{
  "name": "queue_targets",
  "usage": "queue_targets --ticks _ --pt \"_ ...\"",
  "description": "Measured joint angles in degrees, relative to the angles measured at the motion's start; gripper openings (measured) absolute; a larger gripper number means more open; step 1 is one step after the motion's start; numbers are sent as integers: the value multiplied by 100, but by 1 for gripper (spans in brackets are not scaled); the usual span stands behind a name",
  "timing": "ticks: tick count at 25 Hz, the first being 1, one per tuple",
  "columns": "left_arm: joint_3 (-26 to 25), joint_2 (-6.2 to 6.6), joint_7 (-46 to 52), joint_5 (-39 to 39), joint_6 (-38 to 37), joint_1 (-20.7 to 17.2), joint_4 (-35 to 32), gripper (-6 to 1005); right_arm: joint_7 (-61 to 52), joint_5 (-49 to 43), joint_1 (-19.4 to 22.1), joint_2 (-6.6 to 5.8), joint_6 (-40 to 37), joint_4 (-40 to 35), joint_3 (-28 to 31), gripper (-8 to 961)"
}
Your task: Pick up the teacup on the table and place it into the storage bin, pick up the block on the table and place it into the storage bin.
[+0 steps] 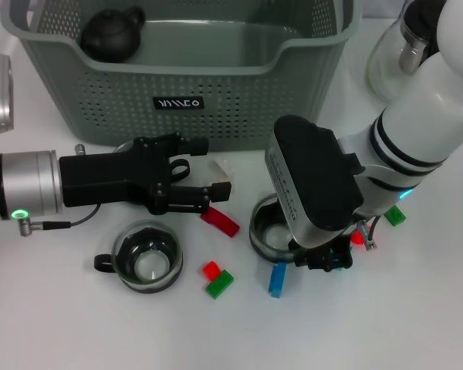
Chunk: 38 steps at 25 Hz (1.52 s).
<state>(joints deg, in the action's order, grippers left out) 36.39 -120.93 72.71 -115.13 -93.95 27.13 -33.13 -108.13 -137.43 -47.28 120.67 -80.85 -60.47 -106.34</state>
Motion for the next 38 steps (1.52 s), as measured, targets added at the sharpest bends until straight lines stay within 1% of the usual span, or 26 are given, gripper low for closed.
queue_targets --ticks 1,8,12,13,15,16,17,18,19,21,22,23,24,27,28,29,30,34,38 --pt "0 0 -3 0 0 -7 0 871 -51 0 -10 0 -21 0 6 245" --pt "0 0 -3 0 -1 -14 2 869 -168 28 -61 -9 -80 8 89 120" --pt "0 0 -3 0 -1 -15 7 868 -215 28 -72 -15 -303 -55 342 49" --pt "0 1 -3 0 -1 -14 8 868 -223 22 -74 -19 -405 -99 435 49" --pt "0 10 -3 0 -1 -21 9 868 -269 -5 -73 -31 -696 -266 707 50" --pt "0 15 -1 0 -1 -29 9 867 -302 -18 -71 -38 -966 -422 922 50" --pt "0 21 1 0 -1 -41 9 867 -335 -39 -69 -50 -1260 -601 1163 50" --pt "0 28 2 1 -2 -57 9 867 -366 -69 -84 -55 -1854 -916 1605 50" --pt "0 28 2 1 -2 -57 9 867 -366 -69 -84 -55 -1854 -916 1605 50" --pt "0 34 3 0 -3 -72 9 866 -454 -91 -171 -61 -2640 -1360 2214 50" --pt "0 35 4 1 -9 -78 9 866 -645 -93 -268 -76 -3087 -1822 2593 50" --pt "0 38 4 0 -19 -93 9 866 -786 -96 -309 -105 -3245 -2093 2705 50" --pt "-1 43 4 0 -28 -99 9 866 -786 -96 -309 -105 -3245 -2093 2705 49" --pt "-9 55 6 0 -52 -111 9 865 -1131 -83 -447 -222 -3314 -2721 2752 49" --pt "-9 52 6 0 -58 -110 9 865 -1182 -93 -629 -225 -3305 -2847 2791 49" --pt "-9 52 6 0 -58 -110 9 865 -1182 -93 -629 -225 -3305 -2847 2791 49" --pt "-10 50 6 0 -58 -110 9 864 -1157 -116 -703 -209 -3290 -2852 2835 49" --pt "-9 33 1 0 -32 -107 9 864 -808 -250 -959 -66 -2920 -2716 3025 49" --pt "-9 26 -42 0 -29 -112 13 863 -608 -88 -1136 -42 -2492 -2585 3055 50"
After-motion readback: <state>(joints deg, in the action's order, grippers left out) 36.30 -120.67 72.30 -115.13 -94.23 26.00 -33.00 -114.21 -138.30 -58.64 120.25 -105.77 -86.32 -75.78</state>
